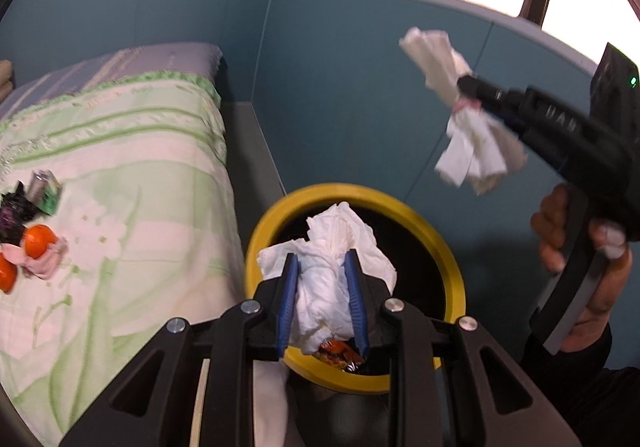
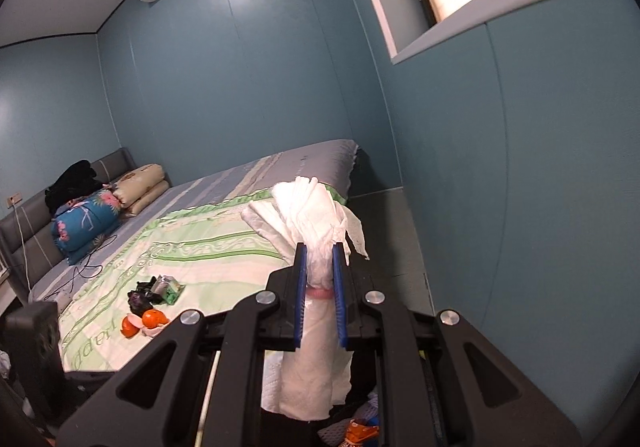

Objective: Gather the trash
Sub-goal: 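Carry both white tissues in the two tools over to the bin, then open the left tool over the bin while the right tool releases its tissue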

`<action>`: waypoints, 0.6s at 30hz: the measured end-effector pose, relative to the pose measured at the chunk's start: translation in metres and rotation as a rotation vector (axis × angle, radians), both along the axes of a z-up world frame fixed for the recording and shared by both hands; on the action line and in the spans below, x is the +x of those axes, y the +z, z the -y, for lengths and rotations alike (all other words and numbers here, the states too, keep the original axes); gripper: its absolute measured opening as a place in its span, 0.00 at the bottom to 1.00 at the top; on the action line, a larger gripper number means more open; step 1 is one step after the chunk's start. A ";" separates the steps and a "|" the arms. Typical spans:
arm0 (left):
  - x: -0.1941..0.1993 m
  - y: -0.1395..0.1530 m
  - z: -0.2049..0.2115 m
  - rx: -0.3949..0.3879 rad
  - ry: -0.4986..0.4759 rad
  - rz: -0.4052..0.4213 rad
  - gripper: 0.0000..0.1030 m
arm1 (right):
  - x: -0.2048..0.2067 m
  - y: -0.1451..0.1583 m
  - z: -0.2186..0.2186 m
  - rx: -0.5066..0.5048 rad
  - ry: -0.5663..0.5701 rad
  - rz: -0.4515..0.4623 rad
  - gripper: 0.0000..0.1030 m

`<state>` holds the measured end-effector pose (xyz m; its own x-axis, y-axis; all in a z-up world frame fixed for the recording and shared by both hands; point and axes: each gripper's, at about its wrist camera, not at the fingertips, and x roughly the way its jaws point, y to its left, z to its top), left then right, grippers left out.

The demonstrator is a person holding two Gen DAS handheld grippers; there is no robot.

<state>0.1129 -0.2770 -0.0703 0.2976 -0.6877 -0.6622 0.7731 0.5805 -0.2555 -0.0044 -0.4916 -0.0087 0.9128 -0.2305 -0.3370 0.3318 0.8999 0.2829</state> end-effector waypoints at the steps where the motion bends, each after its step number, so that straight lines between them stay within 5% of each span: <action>1: 0.000 -0.005 0.004 0.007 -0.007 -0.010 0.22 | 0.001 -0.002 0.003 0.011 0.003 -0.003 0.11; 18: -0.003 -0.042 0.027 0.066 -0.046 -0.100 0.22 | 0.009 -0.015 0.010 0.037 0.004 -0.045 0.12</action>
